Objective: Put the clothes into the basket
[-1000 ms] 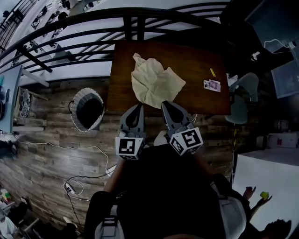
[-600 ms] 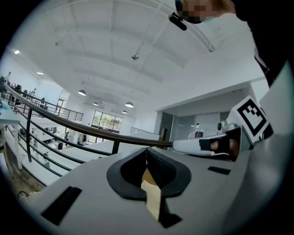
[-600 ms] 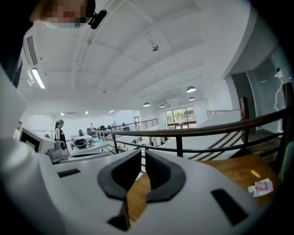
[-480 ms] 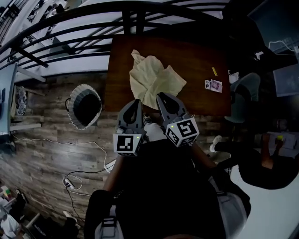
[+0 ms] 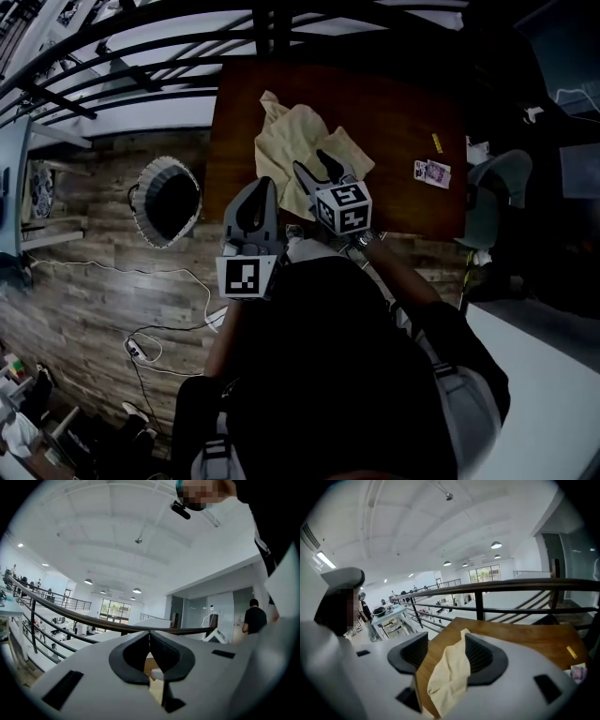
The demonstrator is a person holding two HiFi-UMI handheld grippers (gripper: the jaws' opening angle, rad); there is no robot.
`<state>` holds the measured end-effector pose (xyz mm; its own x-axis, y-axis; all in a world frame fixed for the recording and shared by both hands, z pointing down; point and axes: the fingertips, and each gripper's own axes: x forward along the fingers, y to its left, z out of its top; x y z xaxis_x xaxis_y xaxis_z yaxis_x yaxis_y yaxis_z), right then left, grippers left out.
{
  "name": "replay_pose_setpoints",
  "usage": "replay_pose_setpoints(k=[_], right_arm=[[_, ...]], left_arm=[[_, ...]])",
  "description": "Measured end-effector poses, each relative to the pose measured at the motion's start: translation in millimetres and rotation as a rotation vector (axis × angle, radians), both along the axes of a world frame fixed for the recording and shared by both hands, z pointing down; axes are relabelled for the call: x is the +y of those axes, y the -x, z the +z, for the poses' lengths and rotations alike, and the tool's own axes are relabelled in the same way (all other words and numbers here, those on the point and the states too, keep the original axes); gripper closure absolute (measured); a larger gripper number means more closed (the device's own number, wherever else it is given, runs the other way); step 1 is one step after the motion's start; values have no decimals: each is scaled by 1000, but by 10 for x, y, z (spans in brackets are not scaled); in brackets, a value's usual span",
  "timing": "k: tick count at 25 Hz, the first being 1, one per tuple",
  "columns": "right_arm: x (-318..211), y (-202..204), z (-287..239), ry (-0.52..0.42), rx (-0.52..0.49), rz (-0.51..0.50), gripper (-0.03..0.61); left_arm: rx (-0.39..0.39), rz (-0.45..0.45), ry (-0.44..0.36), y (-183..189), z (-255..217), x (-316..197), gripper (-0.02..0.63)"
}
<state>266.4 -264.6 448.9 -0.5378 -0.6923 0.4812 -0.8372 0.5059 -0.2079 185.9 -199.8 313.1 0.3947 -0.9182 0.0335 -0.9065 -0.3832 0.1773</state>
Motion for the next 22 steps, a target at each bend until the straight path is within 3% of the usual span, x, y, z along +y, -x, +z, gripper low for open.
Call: replay_pose_setpoints(k=[6,13,18,22], right_arm=[[-238,-117,862,157,85,20,290],[-363,-278,1800,320,199,65,285],[-380,-204,2042,358,239,56,285],[-485,-143,2127,331,297,26,287]], left_arm=[[-10,-33,9,-115,26,-44,600],[-26,-45,15,-194,53,-103,600],[-37,-76,30,-120,79,-165,600],[-30,-97,36,-68,100,-240,600]])
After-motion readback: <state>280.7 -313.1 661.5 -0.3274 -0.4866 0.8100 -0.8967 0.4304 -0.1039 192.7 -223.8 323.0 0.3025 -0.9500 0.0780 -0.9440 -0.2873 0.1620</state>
